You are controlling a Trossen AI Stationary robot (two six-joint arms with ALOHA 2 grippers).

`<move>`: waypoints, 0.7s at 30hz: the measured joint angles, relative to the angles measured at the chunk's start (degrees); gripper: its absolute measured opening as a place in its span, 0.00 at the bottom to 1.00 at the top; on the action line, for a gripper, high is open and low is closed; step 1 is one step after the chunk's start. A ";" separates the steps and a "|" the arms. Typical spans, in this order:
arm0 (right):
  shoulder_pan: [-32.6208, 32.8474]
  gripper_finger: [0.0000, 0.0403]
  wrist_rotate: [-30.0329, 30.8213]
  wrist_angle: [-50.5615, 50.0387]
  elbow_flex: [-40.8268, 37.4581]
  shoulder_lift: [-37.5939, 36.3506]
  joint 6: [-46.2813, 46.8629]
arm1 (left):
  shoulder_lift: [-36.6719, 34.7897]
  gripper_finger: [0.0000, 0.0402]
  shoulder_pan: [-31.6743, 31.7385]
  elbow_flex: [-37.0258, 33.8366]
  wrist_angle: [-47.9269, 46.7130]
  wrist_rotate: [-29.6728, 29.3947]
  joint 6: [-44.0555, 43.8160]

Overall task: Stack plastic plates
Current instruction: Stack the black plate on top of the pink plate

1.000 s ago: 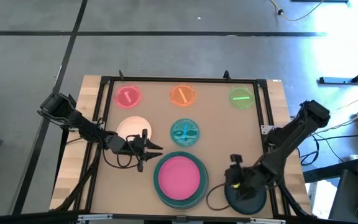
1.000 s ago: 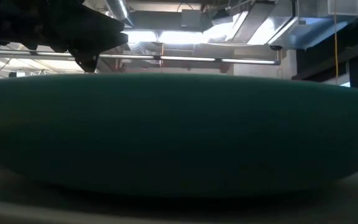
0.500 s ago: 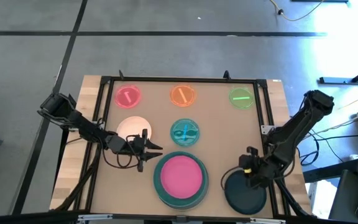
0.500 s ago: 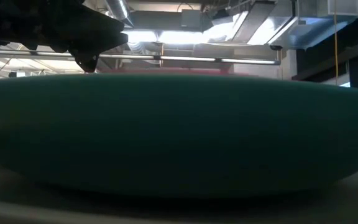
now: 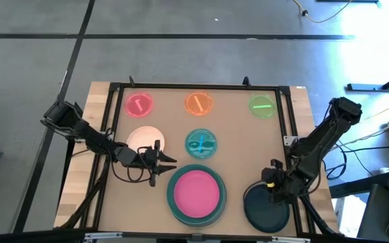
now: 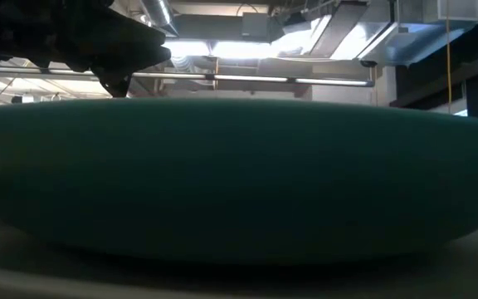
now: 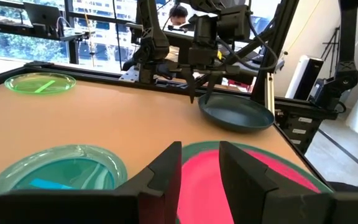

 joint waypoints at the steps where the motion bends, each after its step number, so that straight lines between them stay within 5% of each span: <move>1: 0.00 0.37 -0.19 1.23 -0.52 0.02 0.00 | 0.00 0.25 -0.01 0.00 0.01 0.00 0.00; 8: 0.00 0.33 -0.58 6.98 -3.79 0.02 -0.01 | 0.00 0.25 -0.01 0.00 0.01 0.00 0.00; 18: 0.00 0.03 -0.52 8.41 -5.12 0.00 -0.09 | 0.00 0.25 0.00 0.00 0.01 0.00 0.31; 21: 0.00 0.02 -0.54 8.45 -5.12 -0.02 -0.07 | 0.00 0.25 -0.02 0.00 0.01 0.00 0.39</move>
